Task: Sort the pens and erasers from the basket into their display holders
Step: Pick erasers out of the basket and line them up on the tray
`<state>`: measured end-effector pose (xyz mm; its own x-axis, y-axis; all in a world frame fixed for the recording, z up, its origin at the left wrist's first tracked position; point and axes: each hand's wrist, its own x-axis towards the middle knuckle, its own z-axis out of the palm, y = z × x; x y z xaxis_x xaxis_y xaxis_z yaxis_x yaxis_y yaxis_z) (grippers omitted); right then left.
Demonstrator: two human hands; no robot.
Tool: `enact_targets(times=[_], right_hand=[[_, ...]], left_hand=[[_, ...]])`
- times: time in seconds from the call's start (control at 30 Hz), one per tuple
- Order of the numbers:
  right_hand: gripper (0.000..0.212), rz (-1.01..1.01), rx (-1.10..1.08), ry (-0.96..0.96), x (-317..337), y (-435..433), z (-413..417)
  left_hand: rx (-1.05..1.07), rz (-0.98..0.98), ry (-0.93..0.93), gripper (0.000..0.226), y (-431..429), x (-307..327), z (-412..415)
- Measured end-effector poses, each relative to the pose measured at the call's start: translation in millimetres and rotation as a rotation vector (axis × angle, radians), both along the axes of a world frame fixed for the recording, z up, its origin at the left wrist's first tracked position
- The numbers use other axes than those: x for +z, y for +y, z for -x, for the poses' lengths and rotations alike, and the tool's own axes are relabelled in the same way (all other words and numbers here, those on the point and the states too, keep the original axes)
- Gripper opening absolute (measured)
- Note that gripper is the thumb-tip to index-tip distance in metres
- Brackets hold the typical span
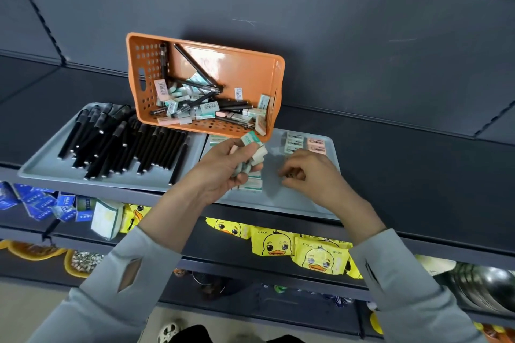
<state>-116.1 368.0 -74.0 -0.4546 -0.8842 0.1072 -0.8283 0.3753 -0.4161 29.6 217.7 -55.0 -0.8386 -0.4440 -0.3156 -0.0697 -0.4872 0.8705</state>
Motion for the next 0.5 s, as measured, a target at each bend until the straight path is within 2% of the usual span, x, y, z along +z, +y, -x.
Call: enact_targets(times=[0.2,0.27,0.33,0.4,0.47,0.5], right_hand=[[0.028,0.043,-0.043,0.128,-5.4,1.9,11.6],[0.028,0.095,-0.102,0.106,-6.1,1.1,10.3],[0.021,0.249,-0.181,-0.069,0.3,-3.5,3.2],[0.014,0.409,-0.212,-0.4,14.4,-11.9,-7.0],[0.012,0.423,-0.177,-0.648,26.3,-19.9,-14.7],[0.01,0.406,-0.162,-0.687,29.5,-22.1,-16.3]], left_hand=[[-0.017,0.097,-0.04,0.016,1.8,-2.7,3.7],[-0.026,0.144,-0.046,0.017,3.3,-3.5,4.5],[-0.034,0.186,-0.053,0.019,5.2,-2.8,5.0],[-0.046,0.245,-0.077,0.019,7.0,-1.8,5.8],[-0.065,0.342,-0.116,0.016,10.4,0.1,7.0],[-0.069,0.378,-0.126,0.015,11.9,0.4,7.9]])
